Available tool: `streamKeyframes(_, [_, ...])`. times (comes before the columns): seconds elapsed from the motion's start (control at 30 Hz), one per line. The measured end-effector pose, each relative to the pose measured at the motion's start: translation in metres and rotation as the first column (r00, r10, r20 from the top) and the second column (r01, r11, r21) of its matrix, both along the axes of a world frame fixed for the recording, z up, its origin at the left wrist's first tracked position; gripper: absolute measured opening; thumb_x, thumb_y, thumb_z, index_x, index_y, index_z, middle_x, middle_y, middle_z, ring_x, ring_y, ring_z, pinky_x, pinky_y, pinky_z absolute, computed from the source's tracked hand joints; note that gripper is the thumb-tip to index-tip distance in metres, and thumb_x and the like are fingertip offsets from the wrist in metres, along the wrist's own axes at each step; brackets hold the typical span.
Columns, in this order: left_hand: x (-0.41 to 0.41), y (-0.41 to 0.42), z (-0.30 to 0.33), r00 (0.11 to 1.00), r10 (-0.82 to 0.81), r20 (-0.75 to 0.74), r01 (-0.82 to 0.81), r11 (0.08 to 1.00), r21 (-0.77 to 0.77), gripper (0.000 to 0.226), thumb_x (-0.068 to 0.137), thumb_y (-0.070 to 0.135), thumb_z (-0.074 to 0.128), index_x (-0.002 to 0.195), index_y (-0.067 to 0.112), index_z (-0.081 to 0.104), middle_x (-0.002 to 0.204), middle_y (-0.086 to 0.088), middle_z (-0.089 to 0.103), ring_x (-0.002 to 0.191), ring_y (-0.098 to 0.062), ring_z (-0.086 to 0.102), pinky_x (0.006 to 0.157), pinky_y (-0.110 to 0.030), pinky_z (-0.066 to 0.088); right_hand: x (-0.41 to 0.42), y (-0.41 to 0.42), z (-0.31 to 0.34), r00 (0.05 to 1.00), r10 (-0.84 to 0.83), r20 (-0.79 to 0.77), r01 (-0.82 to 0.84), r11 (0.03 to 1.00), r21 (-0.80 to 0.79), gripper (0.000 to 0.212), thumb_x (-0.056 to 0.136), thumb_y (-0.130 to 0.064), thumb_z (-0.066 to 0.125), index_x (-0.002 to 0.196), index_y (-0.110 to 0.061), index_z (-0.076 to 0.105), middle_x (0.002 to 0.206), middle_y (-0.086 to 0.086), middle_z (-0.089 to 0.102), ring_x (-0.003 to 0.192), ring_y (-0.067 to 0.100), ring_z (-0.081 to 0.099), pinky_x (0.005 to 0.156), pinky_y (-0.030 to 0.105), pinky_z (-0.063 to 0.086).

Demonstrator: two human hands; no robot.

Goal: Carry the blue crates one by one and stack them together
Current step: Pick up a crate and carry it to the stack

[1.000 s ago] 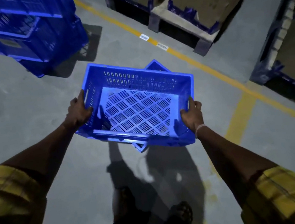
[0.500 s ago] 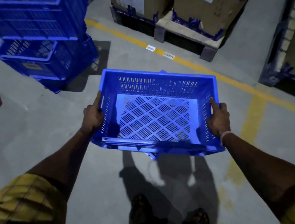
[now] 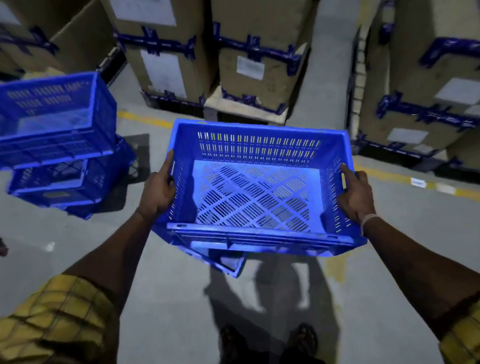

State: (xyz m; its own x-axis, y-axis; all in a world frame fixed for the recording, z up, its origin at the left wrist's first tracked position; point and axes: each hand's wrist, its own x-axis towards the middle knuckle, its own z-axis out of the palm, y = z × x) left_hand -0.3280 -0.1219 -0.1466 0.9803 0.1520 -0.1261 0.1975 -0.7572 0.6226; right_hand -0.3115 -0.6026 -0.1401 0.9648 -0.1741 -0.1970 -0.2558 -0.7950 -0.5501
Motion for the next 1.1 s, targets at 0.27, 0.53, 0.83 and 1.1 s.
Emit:
streamKeyframes(0.27, [0.044,-0.087,0.121,0.961,-0.265,0.078,0.262,0.964,0.051,0.076,0.089,0.026,0.036,0.161,0.034,0.012,0.086,-0.029,0.064,0.068,-0.039,0.060,0.060,-0.044,0.043,-0.042,-0.080,0.103,0.973,-0.225,0.053,0.222,0.973,0.057,0.067,0.082,-0.012,0.047,0.149,-0.018,0.044,0.134,0.022,0.043,0.107,0.047,0.054,0.096,0.047,0.045])
streamKeyframes(0.53, [0.078,-0.213,0.175,0.879,-0.456,0.135,0.451,0.890,0.068,0.077,0.085,0.028,0.036,0.160,0.026,0.021,0.122,-0.031,0.063,0.096,-0.047,0.065,0.072,-0.045,0.050,-0.096,-0.175,0.143,0.906,-0.411,0.099,0.406,0.911,0.067,0.064,0.084,0.006,0.052,0.145,-0.011,0.048,0.130,0.028,0.046,0.110,0.048,0.055,0.097,0.043,0.042])
streamKeyframes(0.83, [0.131,-0.377,0.181,0.763,-0.637,0.111,0.641,0.768,0.005,0.076,0.084,0.024,0.038,0.158,0.029,0.027,0.121,-0.031,0.064,0.103,-0.045,0.064,0.086,-0.050,0.051,-0.154,-0.306,0.162,0.830,-0.556,0.043,0.555,0.831,0.042,0.064,0.086,0.003,0.054,0.147,-0.015,0.045,0.118,0.030,0.047,0.101,0.048,0.057,0.090,0.037,0.043])
streamKeyframes(1.1, [0.148,-0.561,0.201,0.627,-0.774,0.086,0.776,0.631,0.022,0.074,0.083,0.028,0.038,0.157,0.028,0.032,0.122,-0.030,0.064,0.103,-0.045,0.065,0.084,-0.048,0.051,-0.217,-0.402,0.186,0.643,-0.761,0.087,0.754,0.649,0.101,0.062,0.082,-0.007,0.050,0.144,-0.009,0.049,0.117,0.032,0.048,0.094,0.047,0.058,0.082,0.034,0.040])
